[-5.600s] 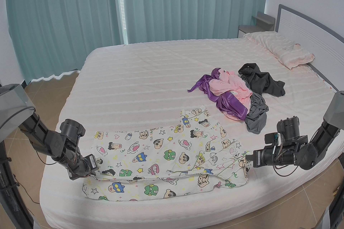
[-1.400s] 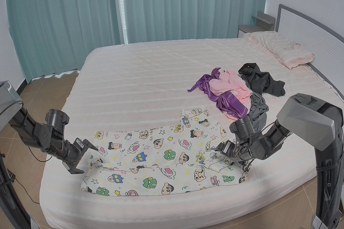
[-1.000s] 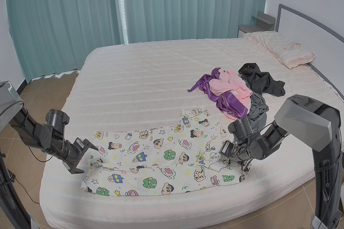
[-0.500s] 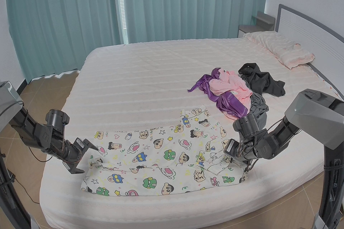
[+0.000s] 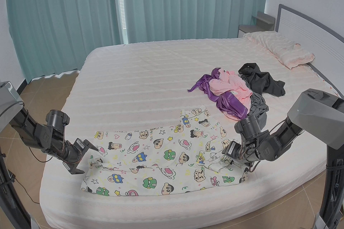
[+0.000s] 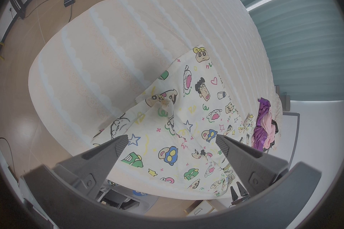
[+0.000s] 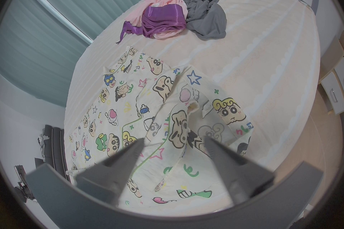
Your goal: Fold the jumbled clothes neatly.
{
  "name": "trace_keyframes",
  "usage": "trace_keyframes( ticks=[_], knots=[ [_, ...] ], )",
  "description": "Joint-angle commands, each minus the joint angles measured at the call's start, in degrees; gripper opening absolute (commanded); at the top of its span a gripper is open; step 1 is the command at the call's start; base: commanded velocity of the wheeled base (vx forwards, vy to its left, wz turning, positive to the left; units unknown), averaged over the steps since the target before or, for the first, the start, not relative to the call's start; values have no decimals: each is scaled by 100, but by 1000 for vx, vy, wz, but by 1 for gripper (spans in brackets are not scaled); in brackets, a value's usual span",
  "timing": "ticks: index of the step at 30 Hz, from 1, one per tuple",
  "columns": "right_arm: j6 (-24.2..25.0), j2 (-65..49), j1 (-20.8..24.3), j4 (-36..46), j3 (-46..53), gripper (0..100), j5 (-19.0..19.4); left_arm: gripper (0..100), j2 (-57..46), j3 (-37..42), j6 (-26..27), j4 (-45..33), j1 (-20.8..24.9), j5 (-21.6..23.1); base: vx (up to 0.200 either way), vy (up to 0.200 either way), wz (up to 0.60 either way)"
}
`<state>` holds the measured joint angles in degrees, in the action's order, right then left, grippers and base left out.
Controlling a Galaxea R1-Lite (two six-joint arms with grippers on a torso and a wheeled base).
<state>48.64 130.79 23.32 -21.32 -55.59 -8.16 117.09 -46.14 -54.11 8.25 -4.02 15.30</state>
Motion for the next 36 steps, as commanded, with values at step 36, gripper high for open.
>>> trace_keyframes(
  ticks=[36],
  knots=[
    [234, 746, 665, 286, -831, 100, 174, 100, 77, 17, -3, 133, -20, -80, 0, 0, 0]
  ],
)
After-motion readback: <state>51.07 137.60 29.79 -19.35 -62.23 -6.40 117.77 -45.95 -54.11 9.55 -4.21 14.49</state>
